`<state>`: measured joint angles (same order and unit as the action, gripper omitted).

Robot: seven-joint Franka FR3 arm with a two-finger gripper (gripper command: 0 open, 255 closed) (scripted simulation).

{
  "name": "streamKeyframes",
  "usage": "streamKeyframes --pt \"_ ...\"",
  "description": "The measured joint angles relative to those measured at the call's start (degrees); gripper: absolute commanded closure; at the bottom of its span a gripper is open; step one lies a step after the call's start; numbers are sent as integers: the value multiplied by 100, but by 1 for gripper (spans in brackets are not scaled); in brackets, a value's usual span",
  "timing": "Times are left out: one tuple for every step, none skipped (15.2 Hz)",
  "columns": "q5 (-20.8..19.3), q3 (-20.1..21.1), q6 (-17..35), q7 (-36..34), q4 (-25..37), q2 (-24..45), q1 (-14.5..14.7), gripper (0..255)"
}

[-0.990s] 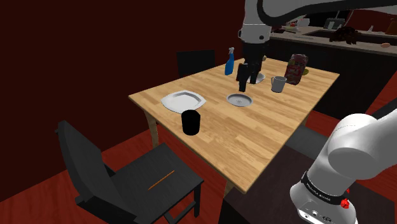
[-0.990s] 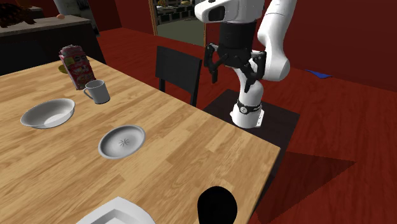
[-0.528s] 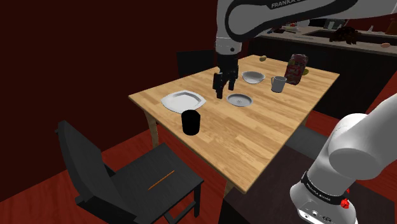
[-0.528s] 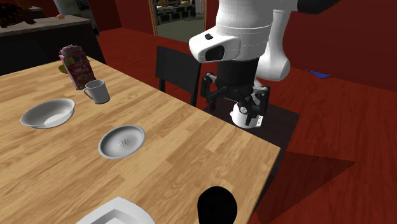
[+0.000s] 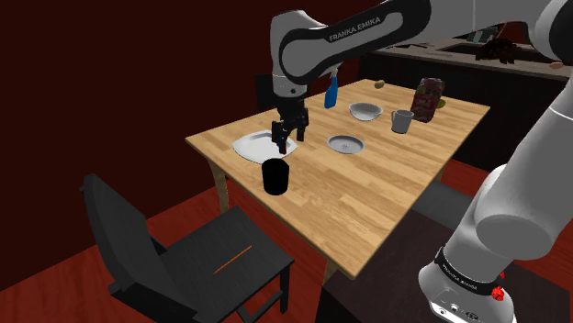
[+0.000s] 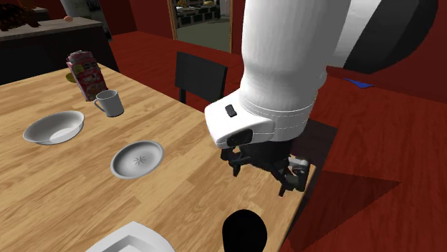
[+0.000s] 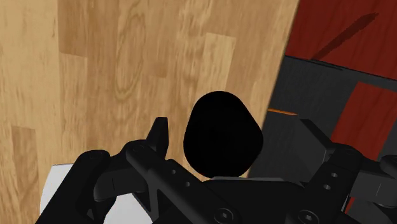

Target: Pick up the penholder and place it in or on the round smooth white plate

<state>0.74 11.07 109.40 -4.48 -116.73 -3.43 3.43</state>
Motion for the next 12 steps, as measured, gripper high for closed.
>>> streamKeyframes --pt "-43 35 53 -56 162 224 26 0" --pt "-87 76 115 -130 317 450 64 0" --pt "-139 106 129 -186 536 697 97 0" --pt "-187 120 155 -215 713 910 120 0" --pt "-232 134 172 -247 873 1100 146 0" --pt "-282 147 176 -281 1070 1311 177 0" --pt "-306 155 224 -305 1123 1420 197 0" --pt "-330 162 289 -338 1153 1520 219 0" --pt "-336 167 372 -355 1089 1540 228 0" --pt "-344 163 455 -352 1032 1567 226 0" --pt "-358 158 508 -354 1031 1621 227 0" --pt "-361 157 575 -356 974 1631 226 0"
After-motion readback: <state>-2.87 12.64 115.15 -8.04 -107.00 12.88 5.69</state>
